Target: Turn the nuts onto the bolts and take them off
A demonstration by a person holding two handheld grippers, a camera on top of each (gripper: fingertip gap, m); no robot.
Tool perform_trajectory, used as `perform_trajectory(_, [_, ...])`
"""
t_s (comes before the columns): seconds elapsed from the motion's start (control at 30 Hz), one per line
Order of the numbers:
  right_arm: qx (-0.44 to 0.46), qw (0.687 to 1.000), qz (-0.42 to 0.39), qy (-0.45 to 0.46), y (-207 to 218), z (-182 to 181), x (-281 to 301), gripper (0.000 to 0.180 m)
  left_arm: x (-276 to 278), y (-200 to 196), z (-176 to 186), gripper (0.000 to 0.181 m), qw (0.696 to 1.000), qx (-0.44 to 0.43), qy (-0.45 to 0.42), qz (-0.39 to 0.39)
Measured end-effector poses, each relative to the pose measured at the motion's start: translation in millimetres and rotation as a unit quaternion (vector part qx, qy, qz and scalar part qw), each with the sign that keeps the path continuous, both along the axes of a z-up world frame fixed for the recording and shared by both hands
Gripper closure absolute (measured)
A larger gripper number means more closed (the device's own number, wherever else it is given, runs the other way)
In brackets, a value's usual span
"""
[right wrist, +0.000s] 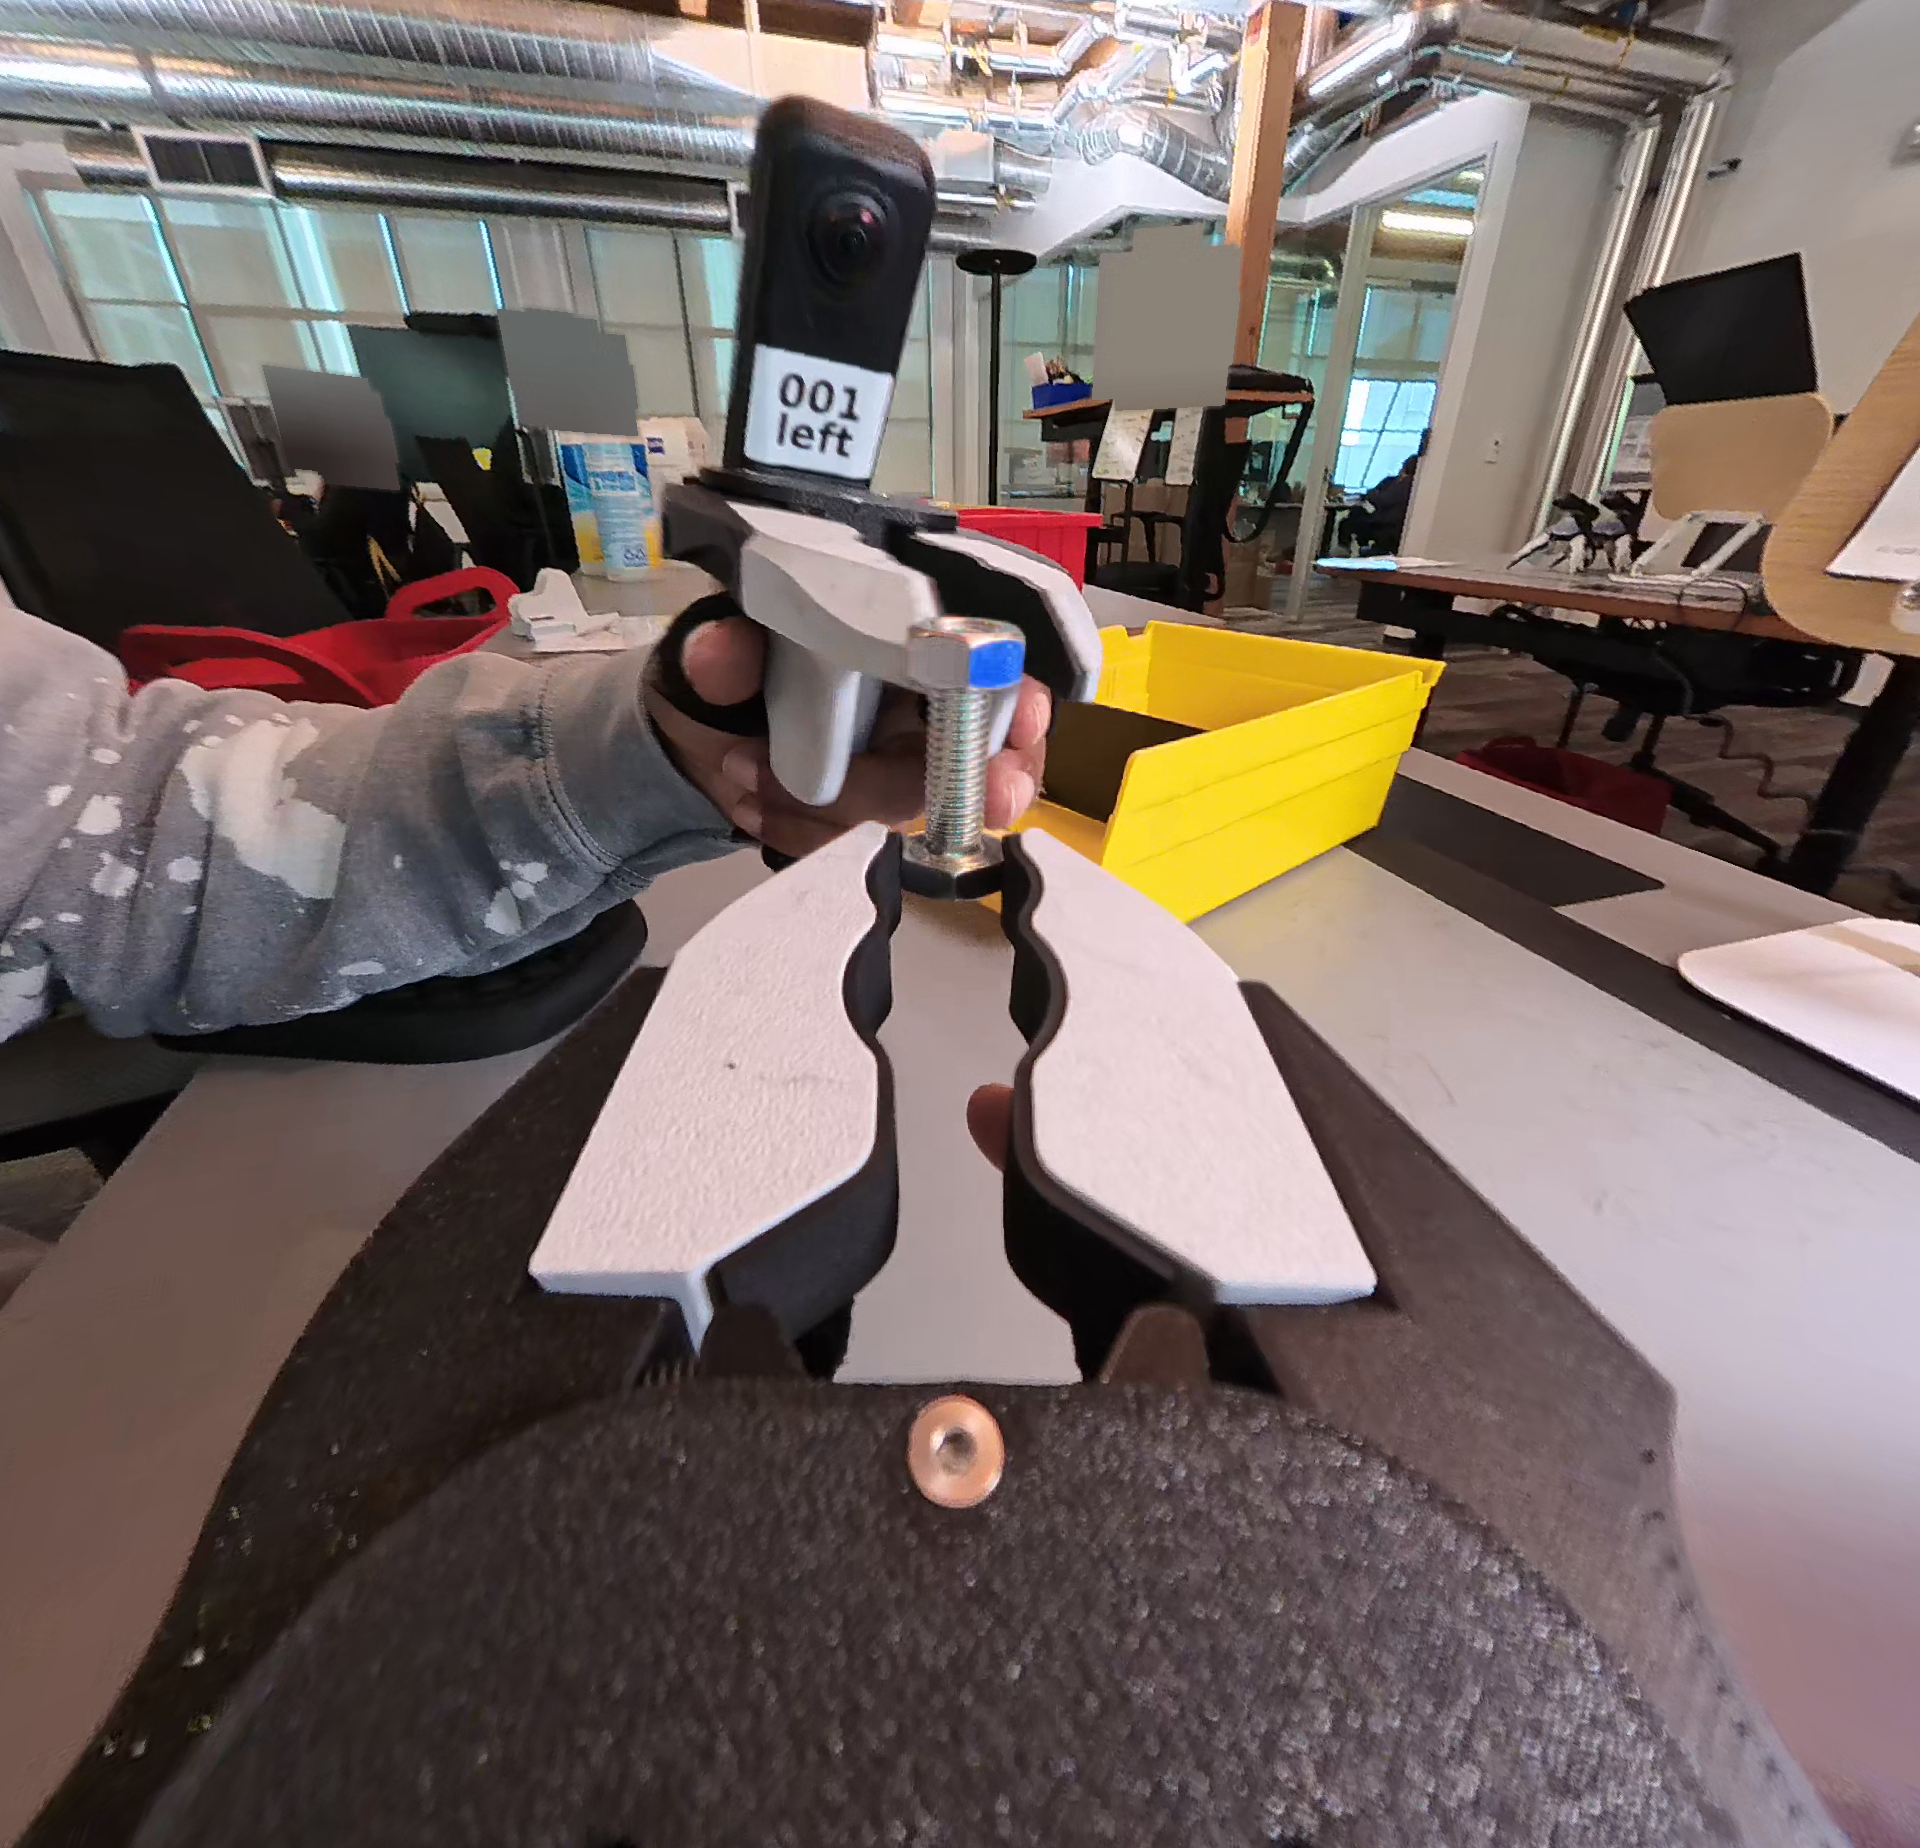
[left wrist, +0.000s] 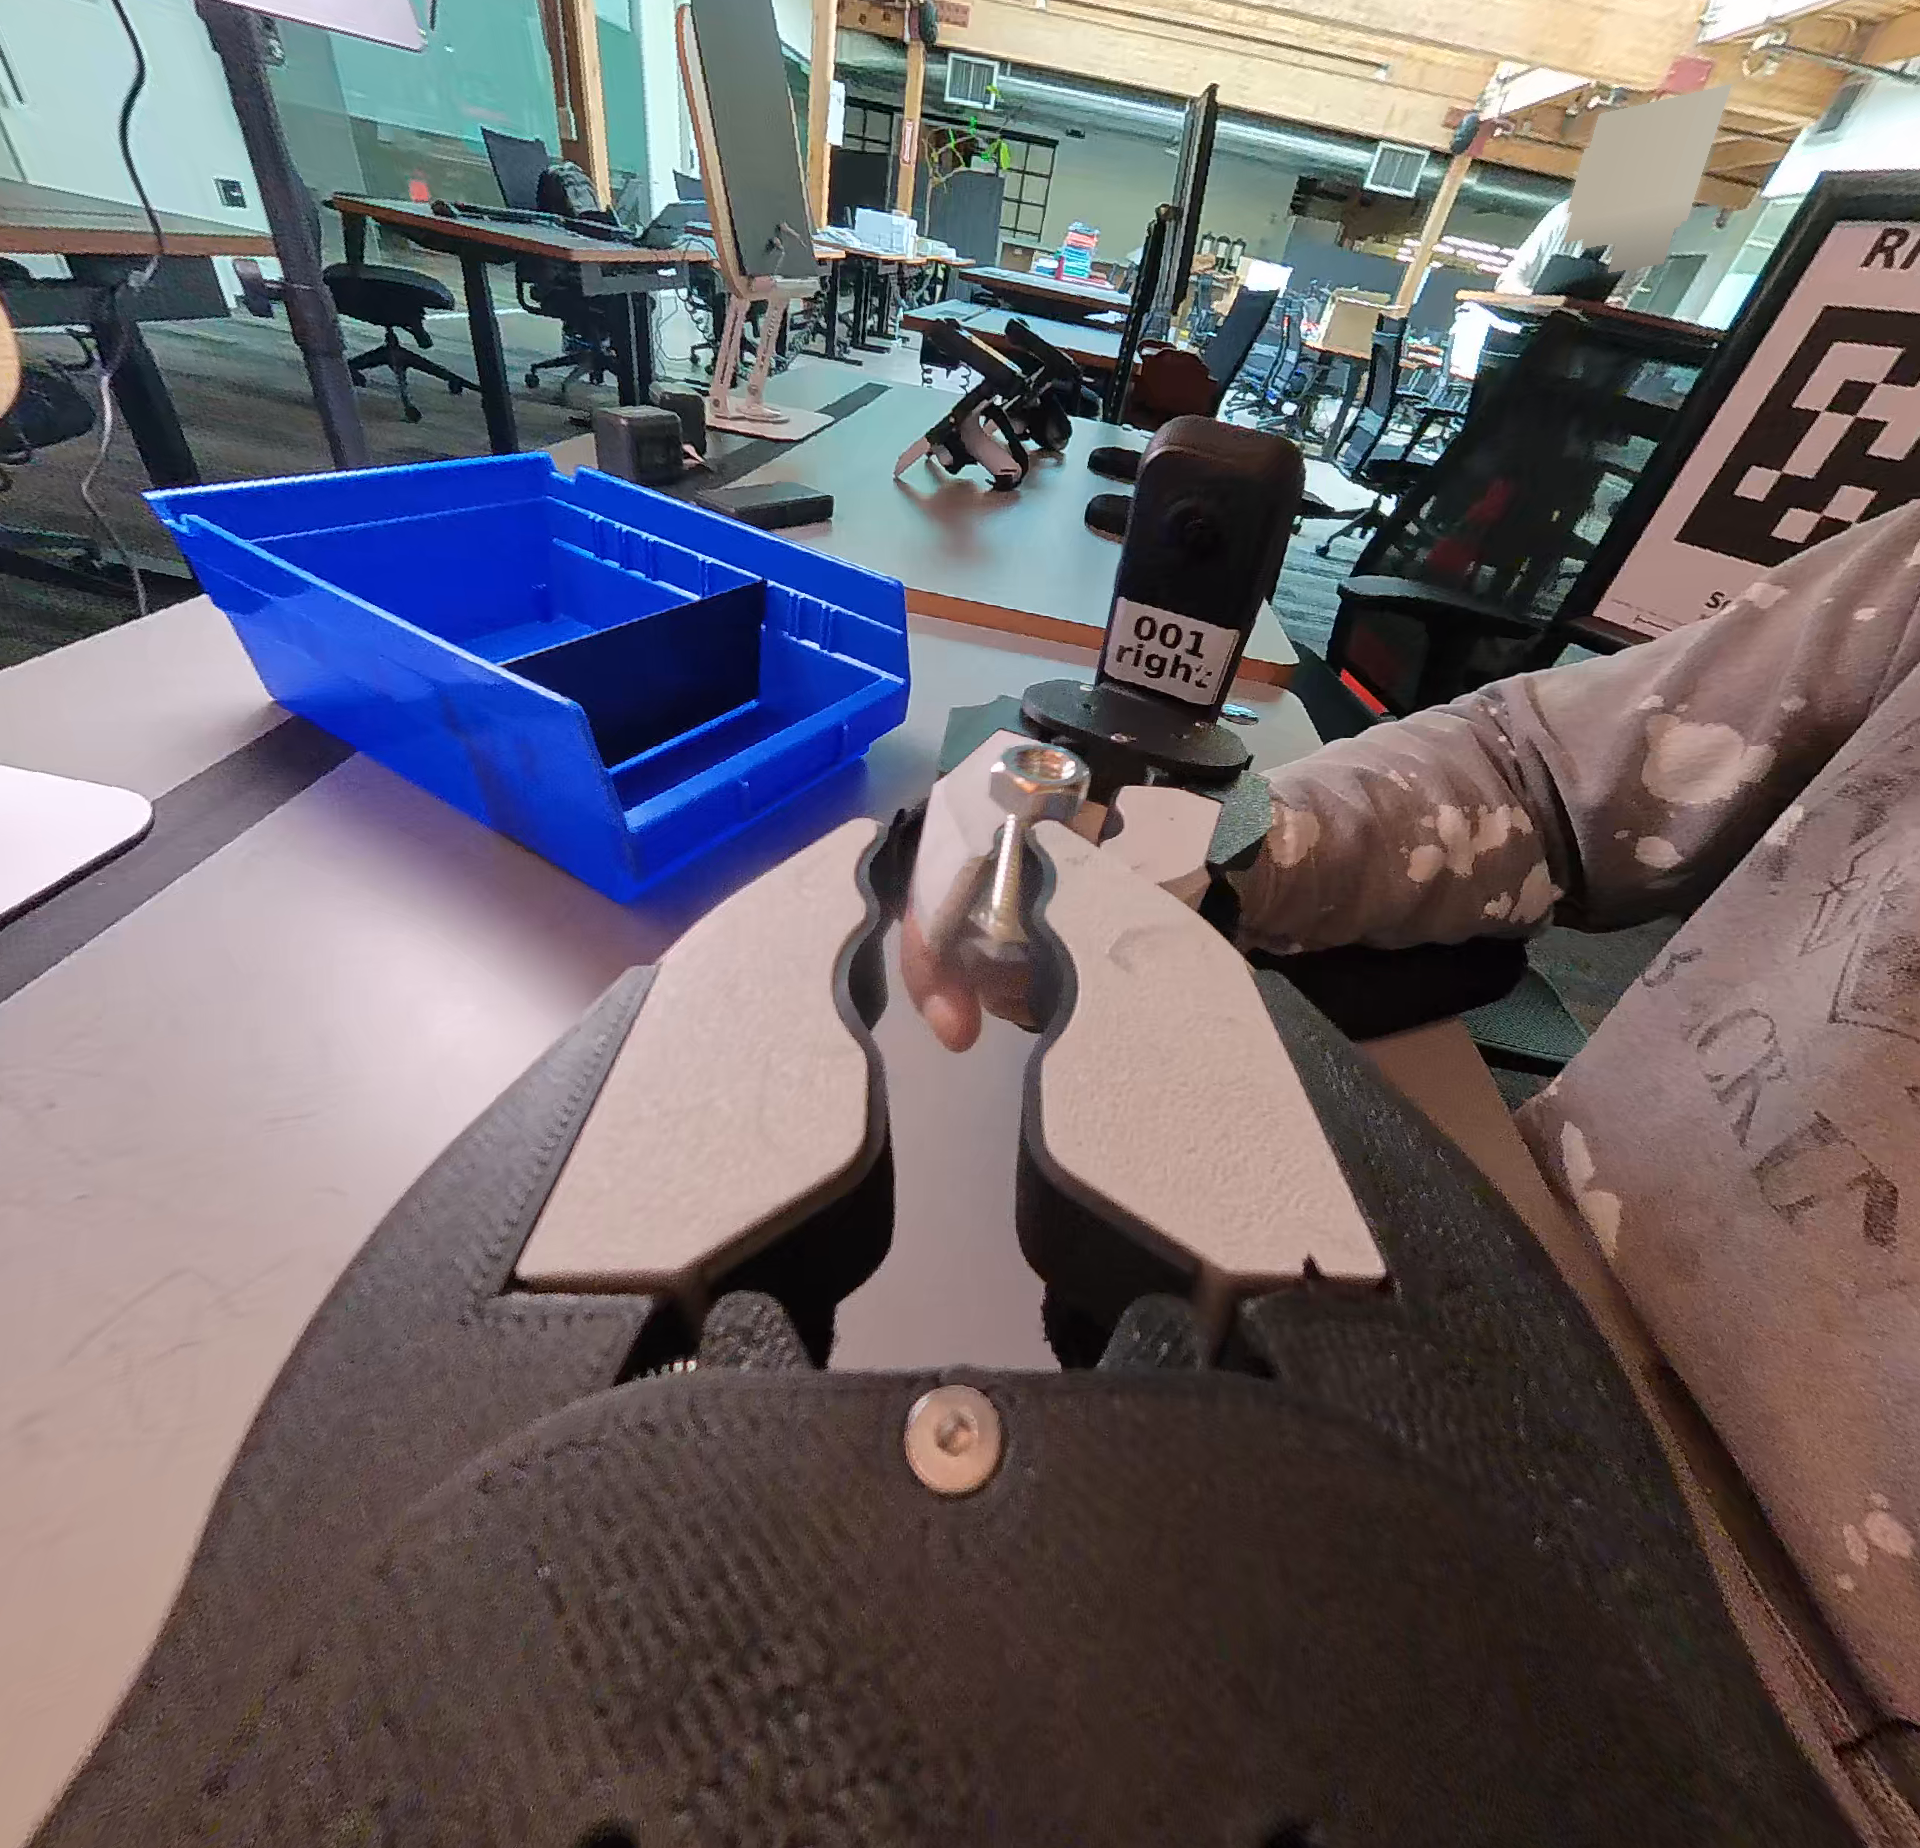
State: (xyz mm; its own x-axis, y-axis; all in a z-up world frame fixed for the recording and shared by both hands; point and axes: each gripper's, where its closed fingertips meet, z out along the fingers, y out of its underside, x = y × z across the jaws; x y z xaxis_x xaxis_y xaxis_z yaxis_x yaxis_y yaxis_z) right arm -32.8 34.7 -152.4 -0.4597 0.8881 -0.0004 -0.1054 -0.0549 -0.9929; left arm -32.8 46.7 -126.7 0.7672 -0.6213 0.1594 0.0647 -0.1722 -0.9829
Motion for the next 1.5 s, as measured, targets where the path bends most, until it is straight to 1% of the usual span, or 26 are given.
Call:
perform_trajectory(0.1, [-0.002, 1.000, 0.008, 0.013, -2.8, 5.6, 3.3, 0.162, -10.8, 2.6, 1.7, 0.162, 1.000, 0.006, -0.014, 0.028])
perform_trajectory(0.23, [0.000, 1.000, -0.008, -0.001, 1.5, 1.7, -0.5, 0.162, -4.5, -5.7, 8.8, 0.156, 0.999, 0.018, -0.046, -0.002])
perform_trajectory(0.33, [0.004, 1.000, -0.012, -0.014, 2.0, -3.9, -3.2, 0.162, 3.7, -4.2, 8.2, 0.152, 0.999, 0.018, -0.043, -0.004])
perform_trajectory(0.47, [0.004, 1.000, -0.011, -0.014, 0.8, -3.5, -2.8, 0.162, 5.4, 0.1, 0.4, 0.152, 0.999, 0.006, -0.038, -0.008])
perform_trajectory(0.53, [-0.005, 1.000, -0.003, -0.003, 1.3, 0.3, -0.3, 0.162, 1.4, -0.5, 2.4, 0.153, 0.999, 0.009, -0.051, -0.009])
perform_trajectory(0.6, [-0.017, 1.000, 0.014, 0.011, 0.1, 7.1, 3.9, 0.162, -10.9, 2.9, 2.4, 0.162, 0.998, 0.013, -0.057, 0.021])
perform_trajectory(0.63, [-0.017, 1.000, 0.016, 0.016, -0.5, 9.6, 5.1, 0.162, -14.3, 2.9, 1.8, 0.162, 0.998, 0.015, -0.058, 0.026])
perform_trajectory(0.9, [-0.011, 1.000, 0.003, 0.003, -0.6, 4.0, 1.0, 0.162, 6.0, -5.9, 7.8, 0.154, 0.996, 0.027, -0.075, -0.028])
perform_trajectory(1.03, [-0.024, 1.000, 0.013, 0.015, -1.0, 8.6, 3.8, 0.162, 4.9, -3.2, 7.9, 0.153, 0.997, 0.025, -0.075, -0.023])
perform_trajectory(1.07, [-0.032, 0.999, 0.018, 0.021, 0.2, 11.8, 5.5, 0.162, 1.0, -2.6, 8.6, 0.155, 0.996, 0.025, -0.080, -0.016])
perform_trajectory(1.1, [-0.037, 0.998, 0.029, 0.029, -0.7, 15.4, 8.3, 0.162, -5.7, -0.4, 7.8, 0.162, 0.996, 0.025, -0.080, 0.003])
perform_trajectory(1.13, [-0.038, 0.998, 0.034, 0.033, -1.2, 17.9, 9.9, 0.162, -10.1, 0.3, 7.4, 0.161, 0.996, 0.028, -0.079, 0.014])
perform_trajectory(1.3, [-0.043, 0.998, 0.037, 0.034, -3.3, 18.1, 10.1, 0.162, 4.1, -10.0, 13.3, 0.153, 0.994, 0.031, -0.102, -0.039])
perform_trajectory(1.4, [-0.038, 0.998, 0.035, 0.023, -4.8, 13.5, 7.6, 0.162, 16.9, -10.4, 13.0, 0.158, 0.993, 0.033, -0.095, -0.054])
perform_trajectory(1.43, [-0.035, 0.999, 0.035, 0.017, -5.4, 11.6, 7.0, 0.162, 19.5, -9.6, 11.9, 0.157, 0.994, 0.031, -0.089, -0.054])
perform_trajectory(1.5, [-0.029, 0.999, 0.034, 0.009, -6.9, 9.1, 5.9, 0.162, 20.6, -8.4, 11.5, 0.162, 0.995, 0.035, -0.078, -0.045])
